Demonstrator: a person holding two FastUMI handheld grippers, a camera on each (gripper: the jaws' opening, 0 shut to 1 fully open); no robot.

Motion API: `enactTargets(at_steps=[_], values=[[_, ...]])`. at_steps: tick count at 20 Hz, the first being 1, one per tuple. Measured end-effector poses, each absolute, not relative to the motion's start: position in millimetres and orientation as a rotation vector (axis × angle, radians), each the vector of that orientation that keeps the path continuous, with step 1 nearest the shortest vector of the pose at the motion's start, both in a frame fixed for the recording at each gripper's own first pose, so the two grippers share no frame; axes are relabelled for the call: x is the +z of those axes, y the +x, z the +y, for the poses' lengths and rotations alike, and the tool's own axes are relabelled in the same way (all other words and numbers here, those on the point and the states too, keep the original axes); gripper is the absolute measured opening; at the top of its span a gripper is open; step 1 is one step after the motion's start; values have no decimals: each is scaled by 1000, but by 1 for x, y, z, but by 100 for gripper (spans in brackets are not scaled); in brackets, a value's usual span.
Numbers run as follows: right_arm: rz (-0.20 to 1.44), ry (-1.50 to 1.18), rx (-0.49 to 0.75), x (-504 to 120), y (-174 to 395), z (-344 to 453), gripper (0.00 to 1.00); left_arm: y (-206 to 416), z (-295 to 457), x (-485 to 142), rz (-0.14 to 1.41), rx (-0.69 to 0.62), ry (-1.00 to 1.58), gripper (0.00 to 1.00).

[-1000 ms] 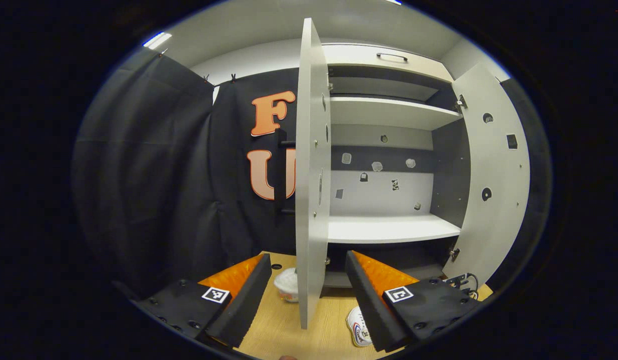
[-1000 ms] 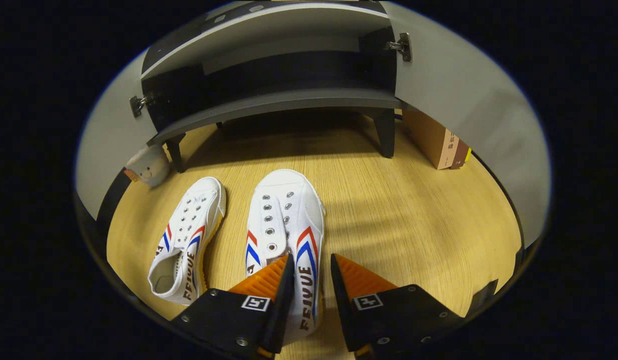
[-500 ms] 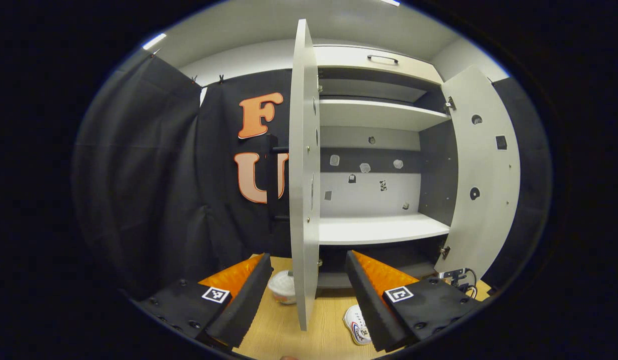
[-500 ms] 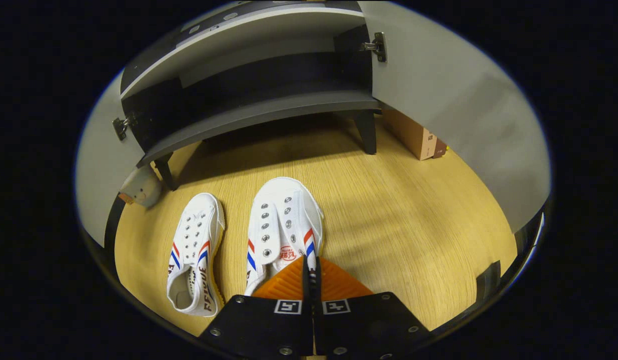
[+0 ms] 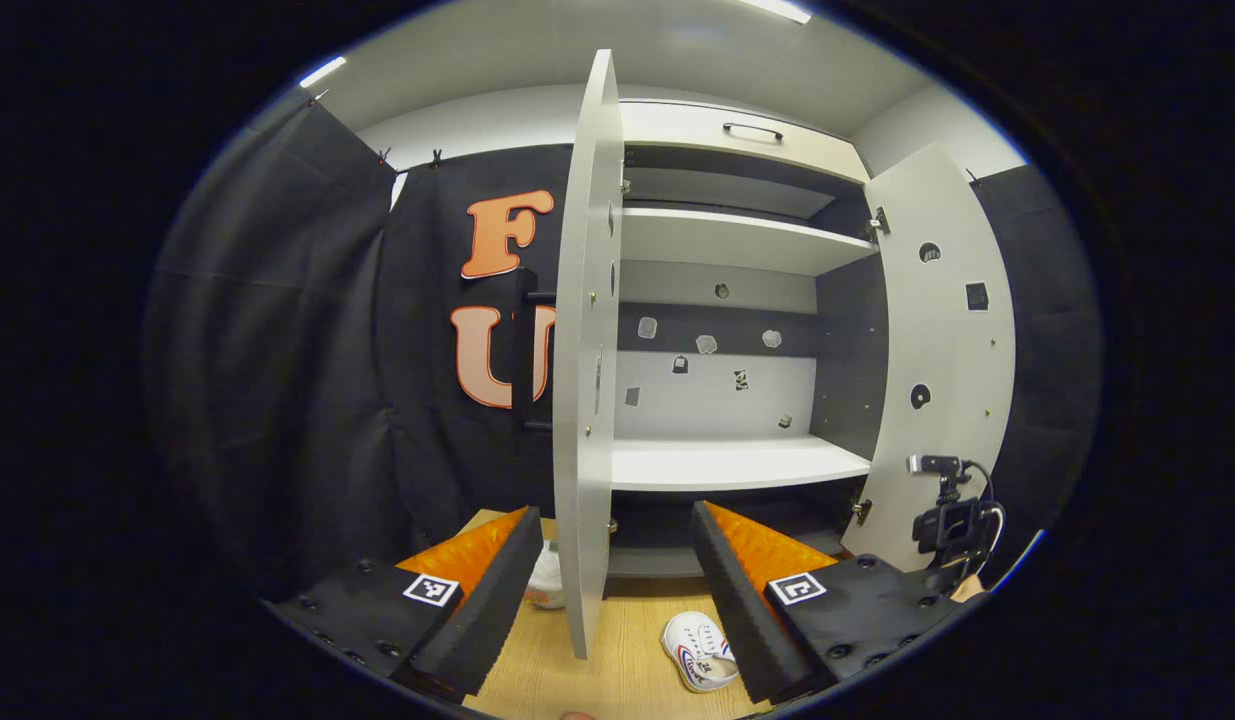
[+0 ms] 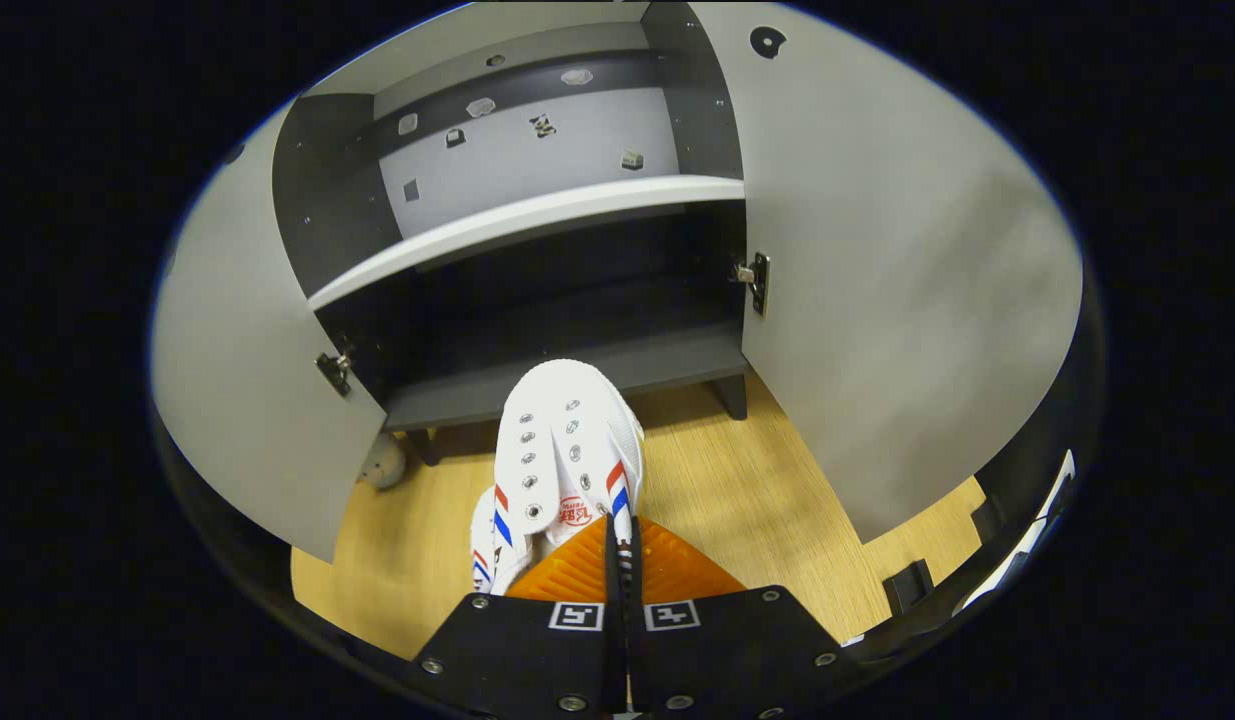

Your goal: Grab one shoe with the right hand and put it into the shoe cabinet, grab the other shoe with the left hand and put it into the shoe cabinet; then close the right door with the right hand and the left door with the left hand.

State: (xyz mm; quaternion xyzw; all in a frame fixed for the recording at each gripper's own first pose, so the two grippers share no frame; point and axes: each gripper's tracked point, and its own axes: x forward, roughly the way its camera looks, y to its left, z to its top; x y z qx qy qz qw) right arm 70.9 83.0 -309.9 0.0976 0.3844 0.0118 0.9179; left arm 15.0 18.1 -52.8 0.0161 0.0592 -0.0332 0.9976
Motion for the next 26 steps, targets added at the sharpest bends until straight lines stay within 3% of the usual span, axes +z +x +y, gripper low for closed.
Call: enactTargets(at_steps=[9, 18, 26], values=[[661, 191, 116, -174, 55, 77, 0, -3, 25, -55, 105, -63, 45, 97], [598, 137, 75, -75, 50, 43, 0, -6, 29, -64, 117, -52, 40, 97], [664, 223, 18, -83, 145, 25, 0, 1, 36, -66, 127, -18, 63, 97]])
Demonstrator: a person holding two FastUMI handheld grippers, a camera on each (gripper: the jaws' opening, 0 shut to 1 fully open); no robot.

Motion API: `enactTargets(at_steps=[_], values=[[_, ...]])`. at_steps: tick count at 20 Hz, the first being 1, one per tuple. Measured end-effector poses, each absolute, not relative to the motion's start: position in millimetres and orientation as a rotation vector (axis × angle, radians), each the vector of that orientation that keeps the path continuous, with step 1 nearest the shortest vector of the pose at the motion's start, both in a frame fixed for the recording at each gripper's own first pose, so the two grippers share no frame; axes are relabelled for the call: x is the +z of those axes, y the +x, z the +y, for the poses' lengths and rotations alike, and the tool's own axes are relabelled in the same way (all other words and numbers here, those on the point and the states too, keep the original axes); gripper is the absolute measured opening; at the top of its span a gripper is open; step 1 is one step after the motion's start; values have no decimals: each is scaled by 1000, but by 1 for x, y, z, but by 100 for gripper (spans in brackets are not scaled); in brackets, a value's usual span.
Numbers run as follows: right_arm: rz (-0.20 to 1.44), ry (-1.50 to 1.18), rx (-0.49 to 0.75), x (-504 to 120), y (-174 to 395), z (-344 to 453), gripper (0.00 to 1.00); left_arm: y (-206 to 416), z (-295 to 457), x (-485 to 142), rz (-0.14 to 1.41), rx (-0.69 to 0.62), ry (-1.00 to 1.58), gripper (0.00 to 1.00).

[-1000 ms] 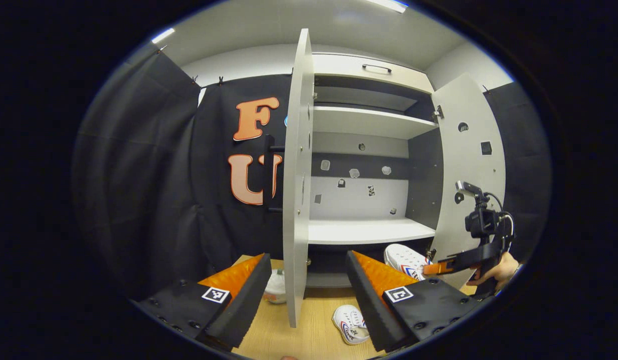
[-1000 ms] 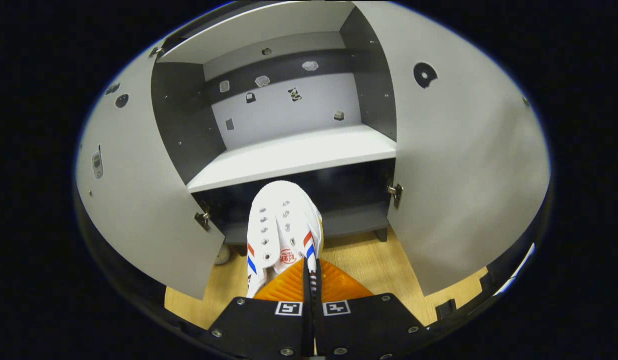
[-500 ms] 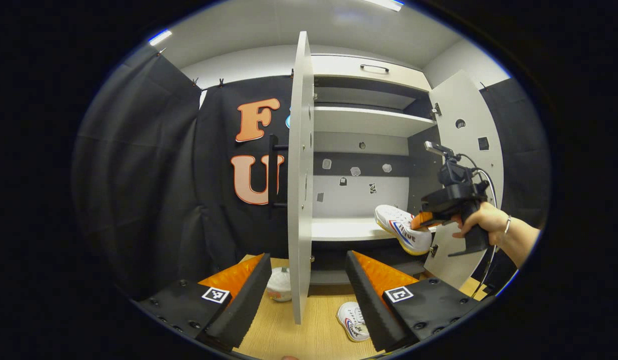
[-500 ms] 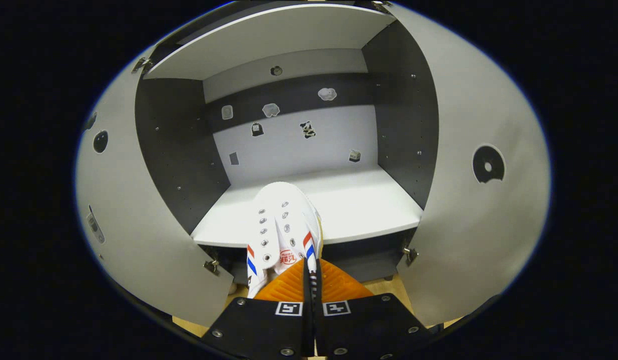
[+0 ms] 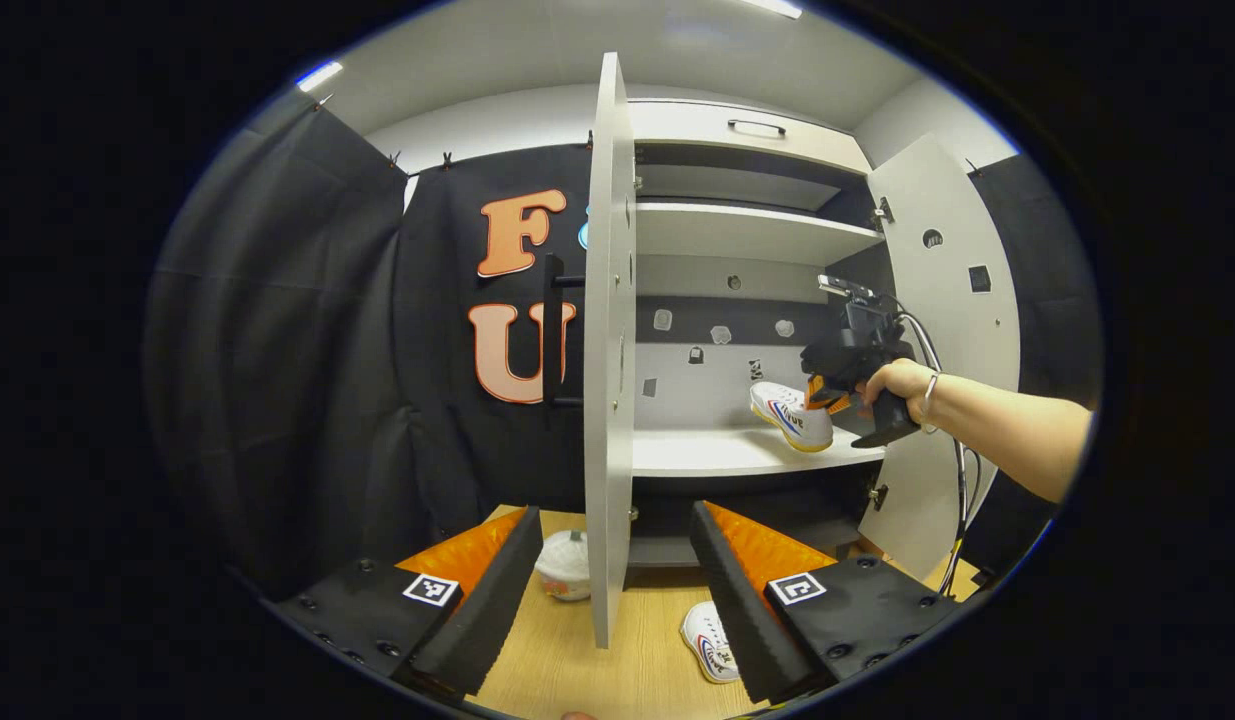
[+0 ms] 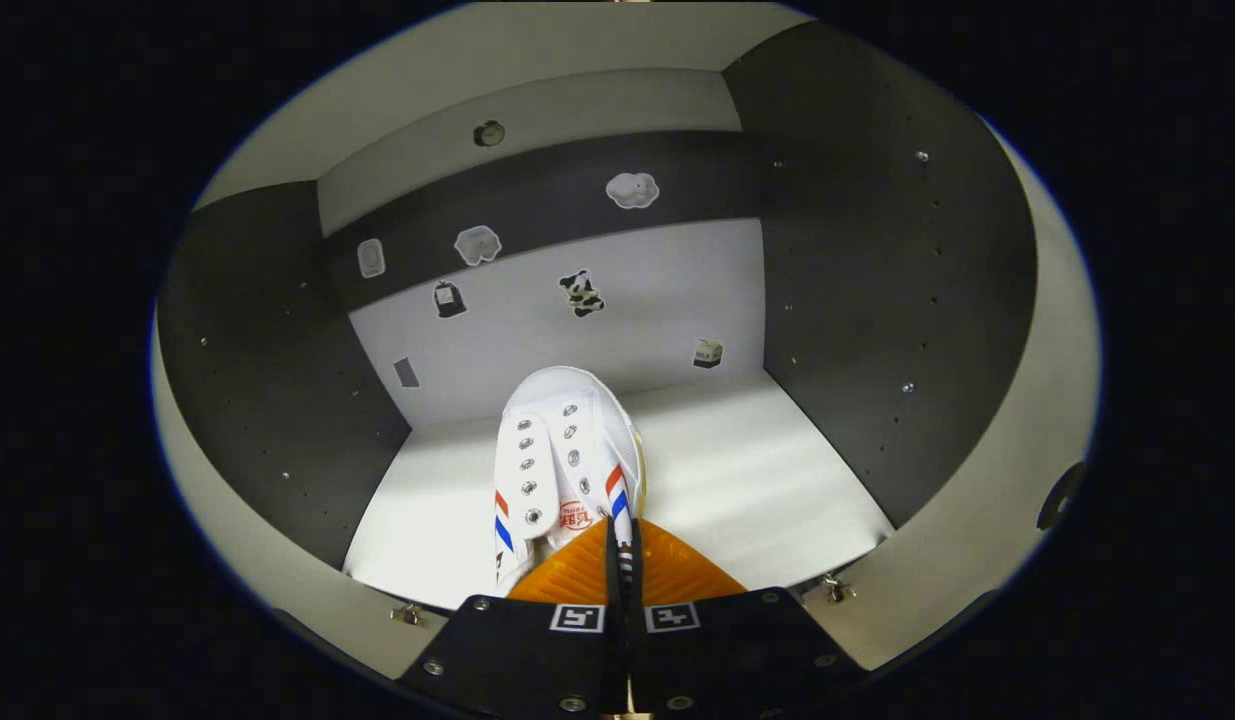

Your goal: Grab one shoe with the right hand and put it into the shoe cabinet, grab the other shoe with the left hand and put it into the shoe cabinet; then close the right door with the right hand and the left door with the left hand.

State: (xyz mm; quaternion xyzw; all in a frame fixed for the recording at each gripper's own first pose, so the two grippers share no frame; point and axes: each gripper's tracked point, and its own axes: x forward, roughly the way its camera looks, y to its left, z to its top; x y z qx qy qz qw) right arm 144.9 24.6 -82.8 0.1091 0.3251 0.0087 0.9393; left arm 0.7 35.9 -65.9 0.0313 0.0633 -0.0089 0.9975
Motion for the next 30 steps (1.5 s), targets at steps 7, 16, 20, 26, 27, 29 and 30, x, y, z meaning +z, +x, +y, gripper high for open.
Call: enactTargets(at_steps=[7, 16, 20, 26, 27, 29, 30], values=[[749, 251, -32, -130, 193, 24, 0, 1, 30, -66, 131, -14, 74, 97], [636, 283, -8, -104, 173, 24, 22, 3, 32, -78, 161, -8, 62, 97], [547, 265, 20, -65, 125, 11, 37, 11, 20, -87, 176, -39, 67, 97], [403, 219, 62, -21, 44, -6, 51, 30, -8, -109, 218, -101, 54, 97], [375, 197, 61, -16, 31, -10, 53, 34, -12, -116, 226, -103, 59, 97], [323, 149, 63, -7, 6, -13, 56, 40, -19, -128, 244, -116, 65, 97], [301, 123, 64, -4, -7, -17, 56, 44, -24, -136, 255, -126, 64, 97]])
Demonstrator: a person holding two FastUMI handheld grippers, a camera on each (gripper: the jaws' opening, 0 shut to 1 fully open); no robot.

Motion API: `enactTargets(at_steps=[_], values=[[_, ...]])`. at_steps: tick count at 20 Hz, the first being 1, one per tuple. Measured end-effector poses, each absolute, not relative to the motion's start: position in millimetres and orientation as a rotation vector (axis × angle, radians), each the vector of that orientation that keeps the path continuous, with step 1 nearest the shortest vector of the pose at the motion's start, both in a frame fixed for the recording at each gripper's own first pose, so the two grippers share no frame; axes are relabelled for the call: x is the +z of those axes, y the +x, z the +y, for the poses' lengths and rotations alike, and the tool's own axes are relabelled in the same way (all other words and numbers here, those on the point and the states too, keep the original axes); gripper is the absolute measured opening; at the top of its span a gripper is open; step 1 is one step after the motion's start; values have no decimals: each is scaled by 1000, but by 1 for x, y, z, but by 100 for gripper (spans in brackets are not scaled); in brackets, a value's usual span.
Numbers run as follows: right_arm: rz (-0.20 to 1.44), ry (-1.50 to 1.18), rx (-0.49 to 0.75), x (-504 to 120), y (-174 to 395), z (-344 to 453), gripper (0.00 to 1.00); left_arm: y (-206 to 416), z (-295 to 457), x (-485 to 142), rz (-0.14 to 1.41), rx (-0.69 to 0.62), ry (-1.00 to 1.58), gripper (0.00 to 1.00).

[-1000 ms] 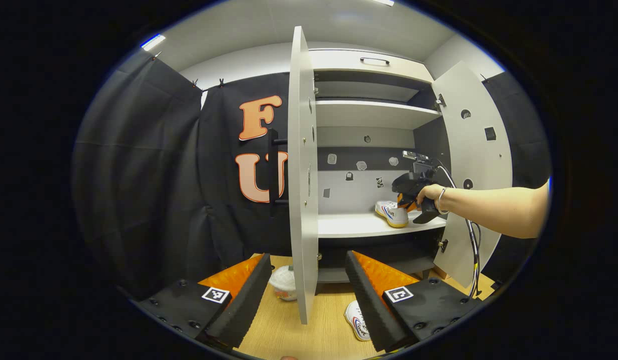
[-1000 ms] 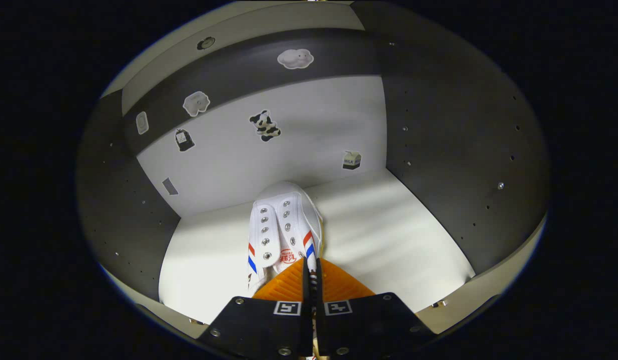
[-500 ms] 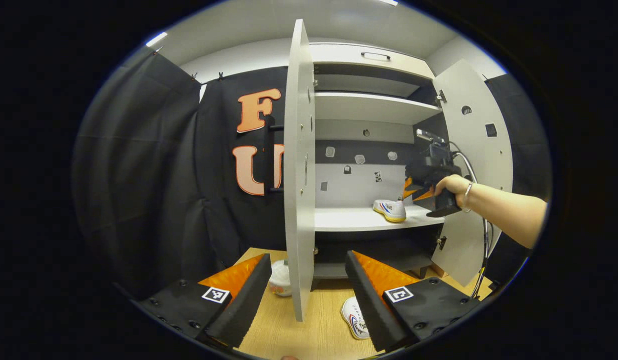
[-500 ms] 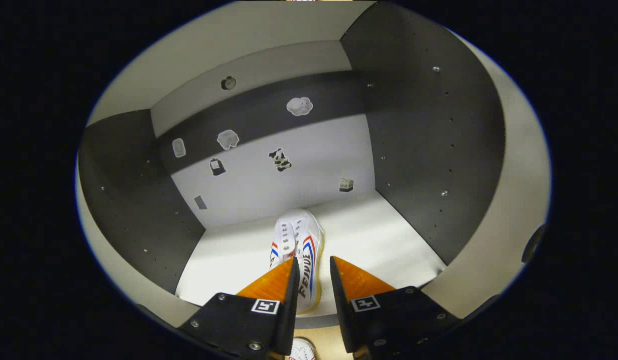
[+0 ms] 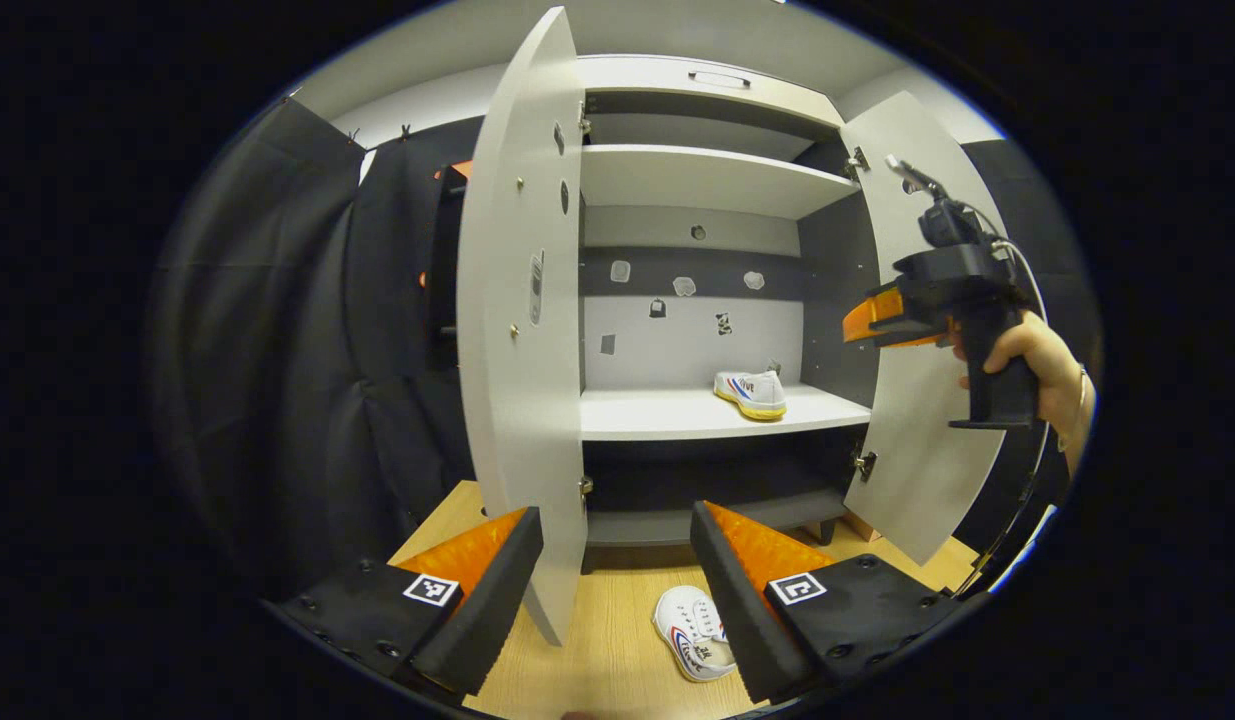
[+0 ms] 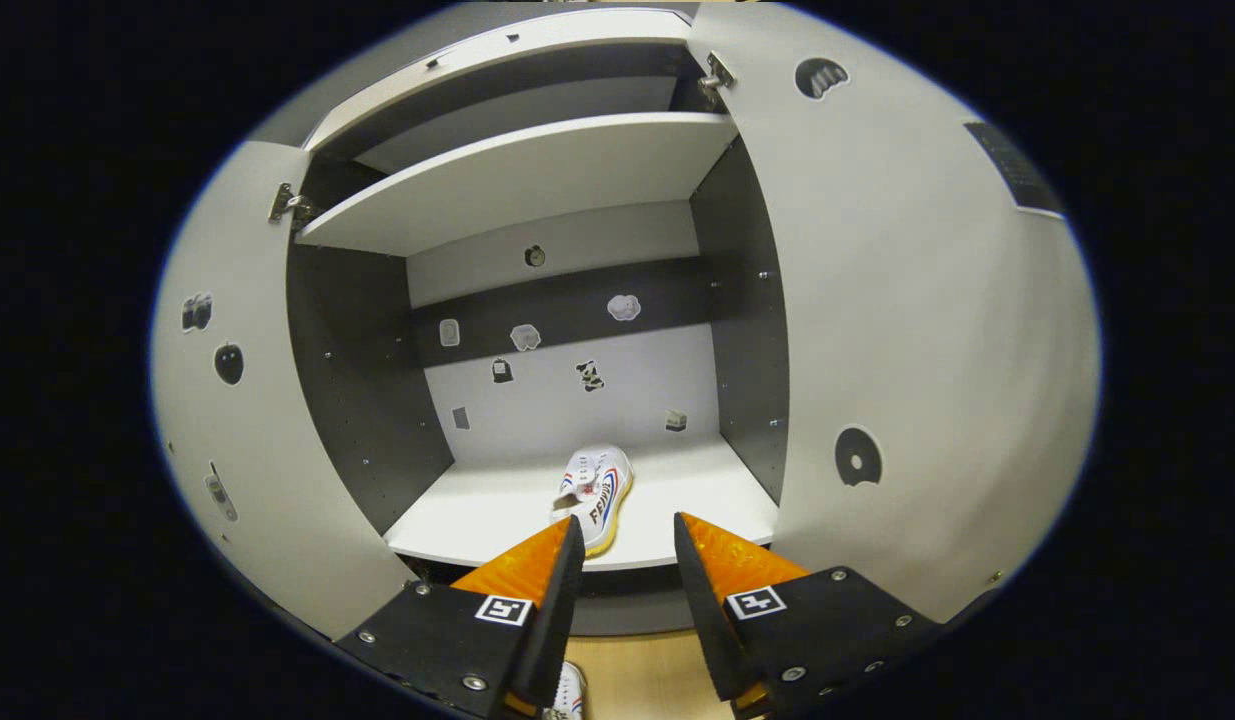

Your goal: Grab one shoe with the right hand and put it into the shoe cabinet, grab the other shoe with the left hand and put it into the shoe cabinet; then close the right door with the right hand and the left door with the left hand.

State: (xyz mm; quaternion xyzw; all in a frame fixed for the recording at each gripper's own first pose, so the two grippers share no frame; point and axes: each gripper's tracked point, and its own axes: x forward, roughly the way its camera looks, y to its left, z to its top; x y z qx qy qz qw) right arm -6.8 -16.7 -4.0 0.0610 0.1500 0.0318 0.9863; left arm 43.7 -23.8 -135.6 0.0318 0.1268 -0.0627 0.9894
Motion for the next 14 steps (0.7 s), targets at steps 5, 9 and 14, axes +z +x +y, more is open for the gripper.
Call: enactTargets(at_steps=[5, 9, 14], values=[[264, 83, 39, -10, -60, -30, 64, 69, -36, -196, 322, -147, 119, 97], [237, 46, 9, -19, -85, -45, 72, 80, -38, -271, 442, -149, 128, 98], [249, 20, -15, -28, -106, -61, 92, 88, -37, -353, 597, -136, 159, 97]])
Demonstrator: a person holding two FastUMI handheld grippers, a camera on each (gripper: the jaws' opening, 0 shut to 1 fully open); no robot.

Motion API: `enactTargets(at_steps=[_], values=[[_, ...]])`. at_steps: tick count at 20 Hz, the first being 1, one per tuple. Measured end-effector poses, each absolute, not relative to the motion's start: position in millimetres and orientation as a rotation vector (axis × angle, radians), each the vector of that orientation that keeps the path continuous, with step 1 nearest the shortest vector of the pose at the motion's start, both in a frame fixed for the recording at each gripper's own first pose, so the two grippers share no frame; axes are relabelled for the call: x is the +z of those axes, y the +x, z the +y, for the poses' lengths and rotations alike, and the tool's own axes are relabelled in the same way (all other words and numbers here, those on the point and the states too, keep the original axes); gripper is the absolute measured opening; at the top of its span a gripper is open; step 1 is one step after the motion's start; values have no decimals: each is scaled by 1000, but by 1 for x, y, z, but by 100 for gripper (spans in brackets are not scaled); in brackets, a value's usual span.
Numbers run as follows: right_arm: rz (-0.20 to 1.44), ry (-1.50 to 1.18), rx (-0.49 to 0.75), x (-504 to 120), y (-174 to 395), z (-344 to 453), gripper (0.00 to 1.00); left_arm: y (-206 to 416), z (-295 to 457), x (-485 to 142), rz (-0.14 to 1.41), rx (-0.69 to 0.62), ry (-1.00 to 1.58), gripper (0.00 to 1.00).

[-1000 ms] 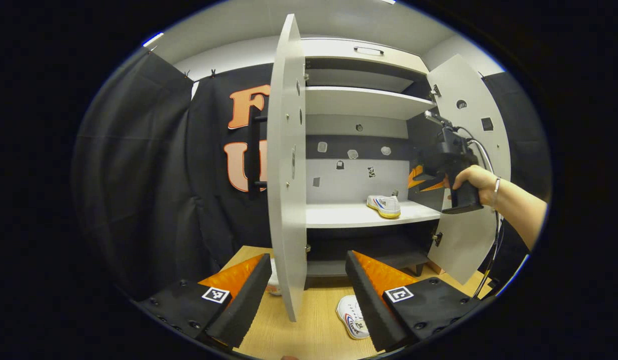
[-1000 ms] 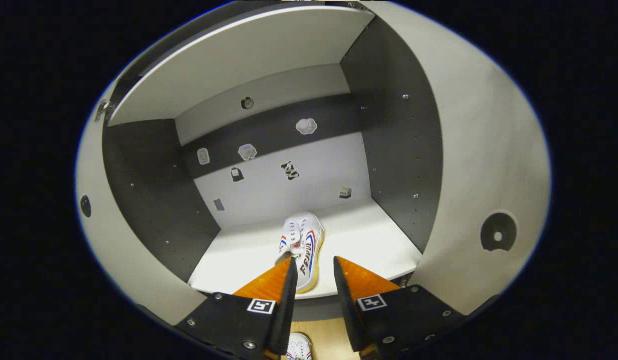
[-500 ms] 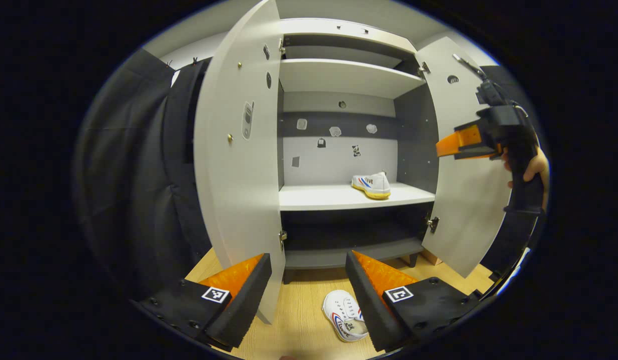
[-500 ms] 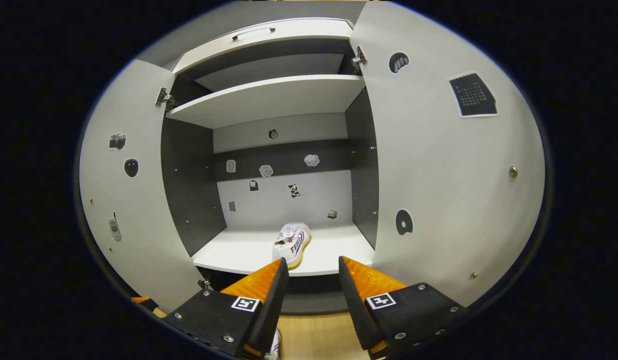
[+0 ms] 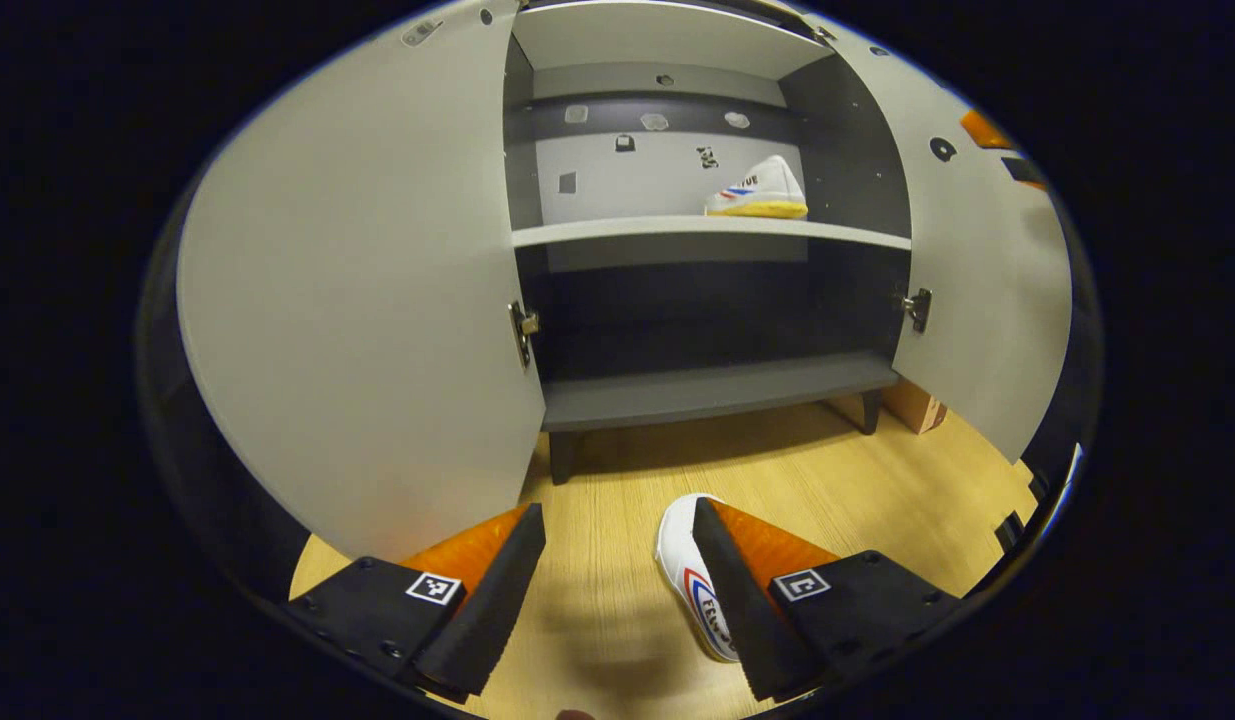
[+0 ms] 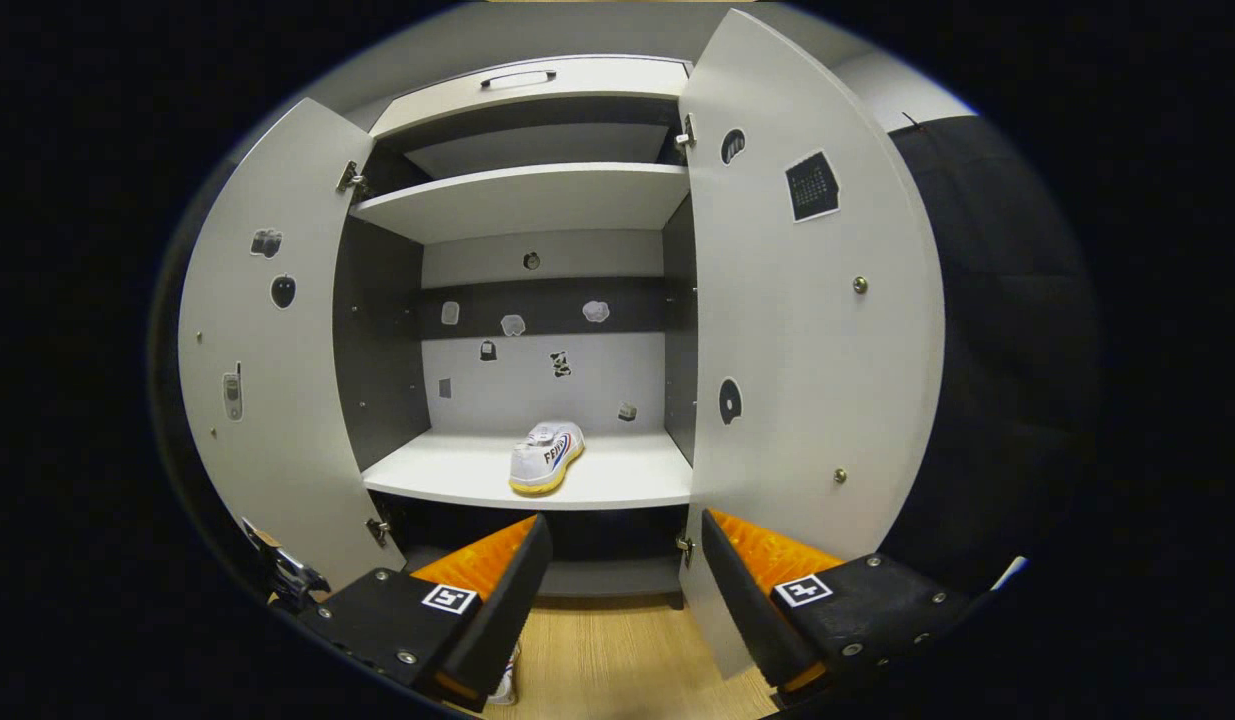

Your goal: Grab one shoe with the right hand and put it into the shoe cabinet, grab the other shoe with the left hand and put it into the shoe cabinet; then close the right door with the right hand and the left door with the left hand.

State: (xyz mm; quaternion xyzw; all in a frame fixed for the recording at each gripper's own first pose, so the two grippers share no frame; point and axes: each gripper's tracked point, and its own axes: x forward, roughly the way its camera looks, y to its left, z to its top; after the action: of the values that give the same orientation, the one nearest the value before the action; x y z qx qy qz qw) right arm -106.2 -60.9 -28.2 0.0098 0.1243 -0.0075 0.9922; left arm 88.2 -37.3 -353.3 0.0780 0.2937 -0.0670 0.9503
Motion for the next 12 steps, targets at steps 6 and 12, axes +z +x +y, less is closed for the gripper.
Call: enactTargets(at_steps=[6, 12], values=[[278, 14, -41, -40, -122, -79, 92, 79, -49, -422, 722, -140, 164, 98], [301, 21, -54, -48, -129, -90, 92, 62, -53, -469, 843, -133, 125, 98]])
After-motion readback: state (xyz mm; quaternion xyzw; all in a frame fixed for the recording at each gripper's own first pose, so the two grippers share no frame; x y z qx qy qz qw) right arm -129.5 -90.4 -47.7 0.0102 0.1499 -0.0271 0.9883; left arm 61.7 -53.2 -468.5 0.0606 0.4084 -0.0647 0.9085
